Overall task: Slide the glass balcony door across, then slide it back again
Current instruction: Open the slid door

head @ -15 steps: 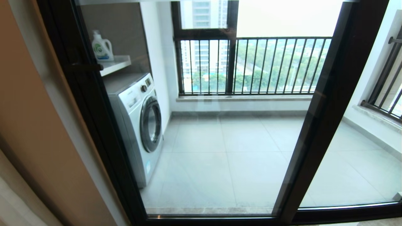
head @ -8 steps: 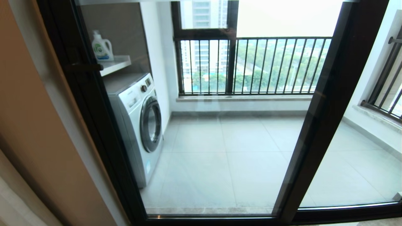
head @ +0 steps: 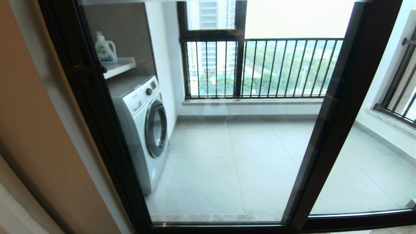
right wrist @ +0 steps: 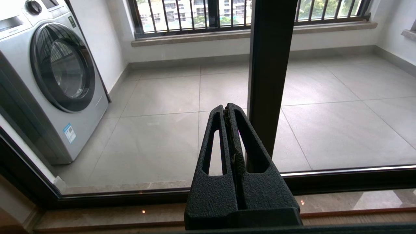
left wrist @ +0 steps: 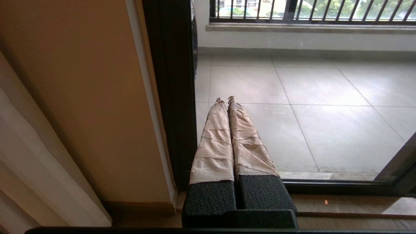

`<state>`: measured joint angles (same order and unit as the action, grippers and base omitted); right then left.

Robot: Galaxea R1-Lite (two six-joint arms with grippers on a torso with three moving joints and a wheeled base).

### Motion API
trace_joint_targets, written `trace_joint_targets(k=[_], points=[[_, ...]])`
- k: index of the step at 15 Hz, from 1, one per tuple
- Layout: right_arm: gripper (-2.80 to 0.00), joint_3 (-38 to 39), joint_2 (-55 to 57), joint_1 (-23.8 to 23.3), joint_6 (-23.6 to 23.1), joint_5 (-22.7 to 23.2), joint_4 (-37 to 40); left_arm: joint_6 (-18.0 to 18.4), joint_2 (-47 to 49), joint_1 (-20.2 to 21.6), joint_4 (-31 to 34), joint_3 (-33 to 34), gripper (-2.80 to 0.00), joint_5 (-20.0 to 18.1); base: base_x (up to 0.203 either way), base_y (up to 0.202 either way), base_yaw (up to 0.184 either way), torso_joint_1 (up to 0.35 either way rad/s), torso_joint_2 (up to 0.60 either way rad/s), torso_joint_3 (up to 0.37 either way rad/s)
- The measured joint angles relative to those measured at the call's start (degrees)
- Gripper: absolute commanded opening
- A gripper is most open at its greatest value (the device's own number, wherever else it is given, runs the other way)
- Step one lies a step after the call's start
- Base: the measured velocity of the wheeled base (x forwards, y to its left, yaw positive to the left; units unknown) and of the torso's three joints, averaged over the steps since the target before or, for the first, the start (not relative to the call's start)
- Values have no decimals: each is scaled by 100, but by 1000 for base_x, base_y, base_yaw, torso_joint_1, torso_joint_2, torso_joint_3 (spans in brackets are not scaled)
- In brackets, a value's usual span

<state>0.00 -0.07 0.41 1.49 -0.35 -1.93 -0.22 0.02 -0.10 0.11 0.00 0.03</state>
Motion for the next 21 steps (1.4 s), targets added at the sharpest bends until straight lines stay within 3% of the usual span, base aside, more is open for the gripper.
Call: trace_joint_targets(k=[10,14,18,21], points=[[-280,0,0,0,0,2,-3,95,8,7,-6,-161,-280,4,0,0,0,0,0,0],[-280,0,0,0,0,0,-2,115,819,5,457,-1873,-280,-157,0,0,0,0,0,0],[-280,0,0,0,-1,0,0,-20,2618,2,559,-3830,-280,-178,0,0,0,0,0,0],[-280,0,0,2,-1,1,-2,-178,4039,21,515,-5021,-280,55,0,0,0,0,0,0]])
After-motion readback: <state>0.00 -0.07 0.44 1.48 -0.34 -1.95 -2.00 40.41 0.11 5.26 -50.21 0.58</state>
